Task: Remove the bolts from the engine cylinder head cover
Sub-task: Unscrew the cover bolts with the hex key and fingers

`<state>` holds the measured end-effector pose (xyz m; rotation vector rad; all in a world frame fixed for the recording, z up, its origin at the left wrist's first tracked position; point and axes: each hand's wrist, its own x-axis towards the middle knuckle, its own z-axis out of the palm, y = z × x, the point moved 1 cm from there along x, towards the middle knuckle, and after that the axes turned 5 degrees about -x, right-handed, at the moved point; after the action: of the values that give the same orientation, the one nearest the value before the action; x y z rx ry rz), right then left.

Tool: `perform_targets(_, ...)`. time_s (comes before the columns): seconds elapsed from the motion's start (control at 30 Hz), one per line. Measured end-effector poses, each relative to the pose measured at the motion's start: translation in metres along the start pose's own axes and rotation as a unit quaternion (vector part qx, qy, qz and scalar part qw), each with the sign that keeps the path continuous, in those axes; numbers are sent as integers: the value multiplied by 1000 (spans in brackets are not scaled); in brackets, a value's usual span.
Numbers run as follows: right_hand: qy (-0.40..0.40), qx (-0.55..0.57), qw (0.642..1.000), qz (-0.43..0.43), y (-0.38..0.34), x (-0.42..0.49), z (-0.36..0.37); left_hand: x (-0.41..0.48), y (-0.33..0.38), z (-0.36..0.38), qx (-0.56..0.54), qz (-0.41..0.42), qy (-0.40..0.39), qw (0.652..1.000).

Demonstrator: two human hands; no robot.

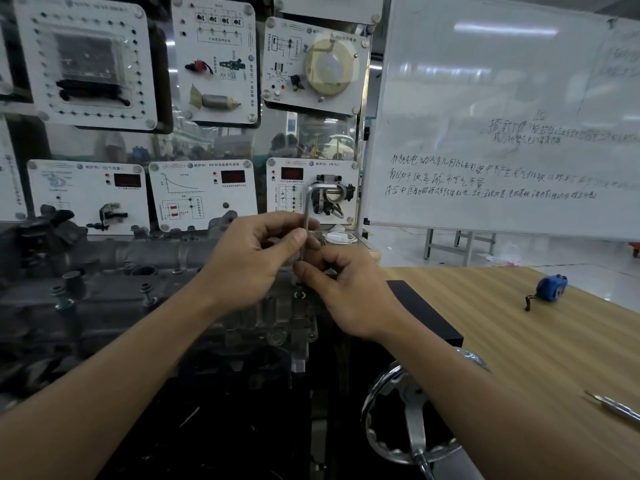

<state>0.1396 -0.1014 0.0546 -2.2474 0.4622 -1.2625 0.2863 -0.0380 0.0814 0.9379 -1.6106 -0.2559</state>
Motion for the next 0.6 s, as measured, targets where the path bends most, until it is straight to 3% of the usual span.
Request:
perform_targets(0.17,-25,4,1000,-4,2,-2,-1,3,-2,-1,-24,-17,23,999)
perform_targets(0.4,38,93,994,38,4,3,0,3,5,2,-28,-9,97,995)
perform_targets(0.6,28,67,997,16,5,6,2,4,5,1,-40,-30,67,997)
